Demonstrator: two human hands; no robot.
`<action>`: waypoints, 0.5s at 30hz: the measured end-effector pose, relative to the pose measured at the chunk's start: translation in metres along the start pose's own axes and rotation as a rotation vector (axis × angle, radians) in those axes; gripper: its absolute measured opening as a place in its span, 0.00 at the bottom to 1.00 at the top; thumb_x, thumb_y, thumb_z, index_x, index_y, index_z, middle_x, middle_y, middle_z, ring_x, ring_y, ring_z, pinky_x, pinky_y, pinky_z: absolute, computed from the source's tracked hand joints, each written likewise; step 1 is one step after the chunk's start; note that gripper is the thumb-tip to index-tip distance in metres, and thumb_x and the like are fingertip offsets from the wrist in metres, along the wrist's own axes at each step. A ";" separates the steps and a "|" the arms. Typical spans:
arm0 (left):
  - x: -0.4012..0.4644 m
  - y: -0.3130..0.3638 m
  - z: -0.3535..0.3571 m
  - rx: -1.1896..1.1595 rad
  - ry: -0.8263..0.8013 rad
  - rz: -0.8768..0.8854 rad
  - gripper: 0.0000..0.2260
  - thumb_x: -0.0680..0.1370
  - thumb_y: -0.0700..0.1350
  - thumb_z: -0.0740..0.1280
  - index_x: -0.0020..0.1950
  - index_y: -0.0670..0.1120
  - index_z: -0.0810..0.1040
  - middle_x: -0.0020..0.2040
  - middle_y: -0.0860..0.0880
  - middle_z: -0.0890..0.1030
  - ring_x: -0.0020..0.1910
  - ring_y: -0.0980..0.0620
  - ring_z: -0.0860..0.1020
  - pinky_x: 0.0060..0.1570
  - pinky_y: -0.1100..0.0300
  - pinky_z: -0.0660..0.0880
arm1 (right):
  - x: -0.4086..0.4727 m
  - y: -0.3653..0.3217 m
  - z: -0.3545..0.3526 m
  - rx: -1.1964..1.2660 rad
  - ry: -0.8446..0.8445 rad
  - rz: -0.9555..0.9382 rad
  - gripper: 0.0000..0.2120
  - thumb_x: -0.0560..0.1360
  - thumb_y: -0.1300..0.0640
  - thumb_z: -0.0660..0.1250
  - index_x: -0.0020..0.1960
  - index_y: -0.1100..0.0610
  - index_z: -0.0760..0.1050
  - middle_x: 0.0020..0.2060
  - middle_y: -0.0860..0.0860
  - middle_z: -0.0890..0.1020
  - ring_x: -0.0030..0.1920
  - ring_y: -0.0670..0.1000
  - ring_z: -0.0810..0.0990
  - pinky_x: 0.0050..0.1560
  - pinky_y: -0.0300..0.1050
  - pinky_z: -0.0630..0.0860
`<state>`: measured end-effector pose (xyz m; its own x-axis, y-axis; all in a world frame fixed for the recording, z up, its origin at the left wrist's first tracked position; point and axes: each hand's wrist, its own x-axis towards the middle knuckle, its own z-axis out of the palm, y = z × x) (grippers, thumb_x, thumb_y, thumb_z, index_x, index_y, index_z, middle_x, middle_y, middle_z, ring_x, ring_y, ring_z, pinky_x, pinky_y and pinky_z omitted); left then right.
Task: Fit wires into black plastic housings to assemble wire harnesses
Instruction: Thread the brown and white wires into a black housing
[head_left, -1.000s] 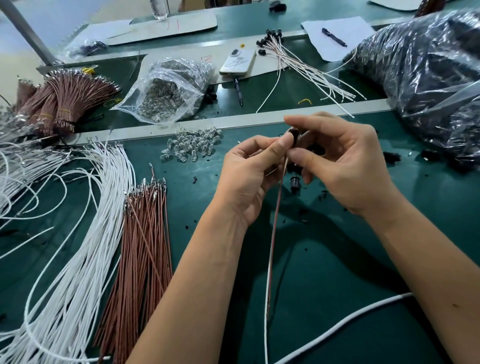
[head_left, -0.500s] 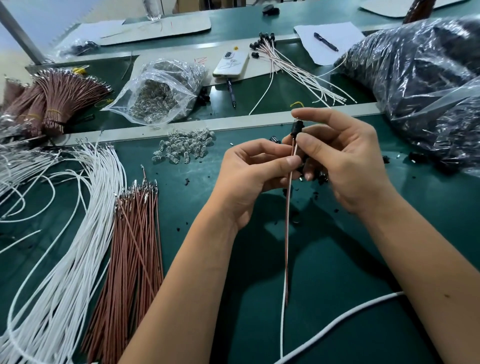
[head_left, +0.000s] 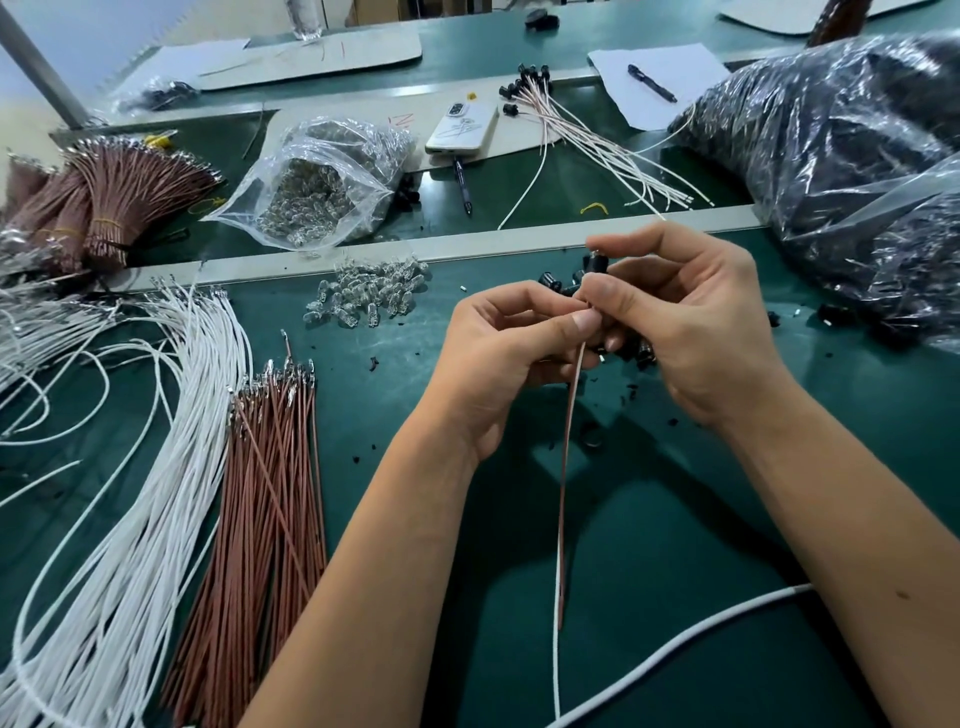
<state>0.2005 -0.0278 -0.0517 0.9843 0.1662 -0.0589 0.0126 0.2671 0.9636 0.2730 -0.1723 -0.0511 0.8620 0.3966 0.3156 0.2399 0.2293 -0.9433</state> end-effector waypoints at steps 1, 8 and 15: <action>0.000 0.000 0.000 0.006 0.004 -0.001 0.06 0.74 0.35 0.73 0.39 0.44 0.81 0.39 0.41 0.84 0.31 0.49 0.81 0.40 0.56 0.79 | 0.000 0.000 0.000 0.001 -0.005 0.003 0.10 0.75 0.67 0.74 0.55 0.60 0.81 0.35 0.53 0.86 0.31 0.50 0.82 0.32 0.40 0.79; 0.000 -0.001 0.000 0.007 0.029 0.003 0.05 0.73 0.34 0.73 0.38 0.41 0.81 0.36 0.42 0.84 0.30 0.49 0.80 0.37 0.59 0.78 | -0.002 0.003 0.003 -0.004 0.008 -0.002 0.08 0.75 0.68 0.74 0.52 0.61 0.80 0.36 0.55 0.87 0.32 0.50 0.83 0.31 0.40 0.79; 0.001 -0.002 0.001 0.001 0.059 0.010 0.03 0.72 0.33 0.73 0.39 0.38 0.81 0.36 0.39 0.83 0.30 0.47 0.79 0.37 0.58 0.78 | -0.001 0.005 0.002 -0.019 0.015 -0.006 0.08 0.75 0.70 0.74 0.50 0.62 0.79 0.36 0.59 0.85 0.31 0.51 0.83 0.31 0.40 0.78</action>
<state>0.2015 -0.0296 -0.0533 0.9723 0.2243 -0.0650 0.0033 0.2647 0.9643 0.2721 -0.1696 -0.0565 0.8670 0.3823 0.3197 0.2531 0.2149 -0.9433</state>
